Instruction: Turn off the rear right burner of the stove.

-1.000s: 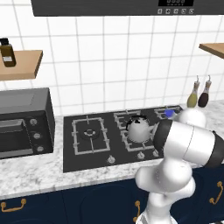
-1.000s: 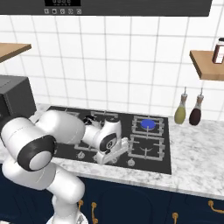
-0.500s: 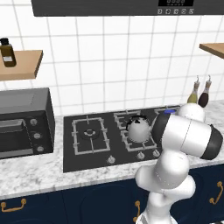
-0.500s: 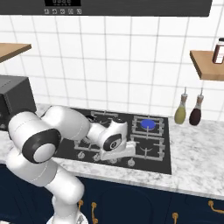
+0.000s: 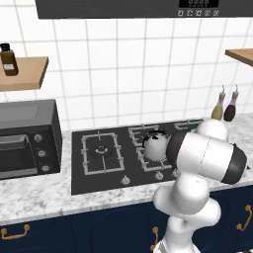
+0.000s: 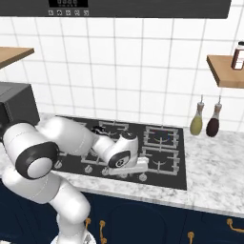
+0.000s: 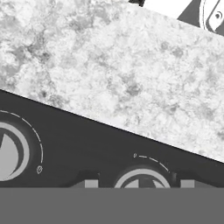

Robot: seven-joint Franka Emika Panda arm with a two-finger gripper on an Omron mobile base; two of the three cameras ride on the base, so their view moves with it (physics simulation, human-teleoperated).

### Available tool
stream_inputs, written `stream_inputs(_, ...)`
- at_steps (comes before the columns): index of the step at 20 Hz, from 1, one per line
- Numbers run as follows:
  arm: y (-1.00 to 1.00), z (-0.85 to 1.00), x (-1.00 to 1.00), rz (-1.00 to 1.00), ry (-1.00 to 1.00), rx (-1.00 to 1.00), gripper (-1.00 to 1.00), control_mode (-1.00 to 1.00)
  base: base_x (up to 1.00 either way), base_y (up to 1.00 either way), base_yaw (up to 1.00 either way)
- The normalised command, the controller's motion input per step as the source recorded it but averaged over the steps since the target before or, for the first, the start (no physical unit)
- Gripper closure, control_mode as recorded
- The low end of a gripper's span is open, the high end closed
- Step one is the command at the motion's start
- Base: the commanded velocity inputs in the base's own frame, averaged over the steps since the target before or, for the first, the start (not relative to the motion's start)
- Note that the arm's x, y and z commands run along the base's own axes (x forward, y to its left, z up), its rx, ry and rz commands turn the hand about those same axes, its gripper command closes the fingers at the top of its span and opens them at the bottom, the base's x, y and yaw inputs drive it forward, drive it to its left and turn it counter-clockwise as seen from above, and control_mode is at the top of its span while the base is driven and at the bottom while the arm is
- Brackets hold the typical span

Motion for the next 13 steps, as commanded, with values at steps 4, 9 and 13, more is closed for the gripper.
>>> stream_inputs(4,0.09,-0.28,-0.03,-0.98,0.0,0.0,1.0,-1.0,0.0,0.0,0.0)
stream_inputs(9,-0.08,0.03,0.0,0.02,-0.01,0.06,1.0,-1.0,0.0,0.0,0.0)
stream_inputs(13,-0.08,-0.01,-0.01,0.0,0.0,0.03,1.0,-1.0,0.0,0.0,0.0)
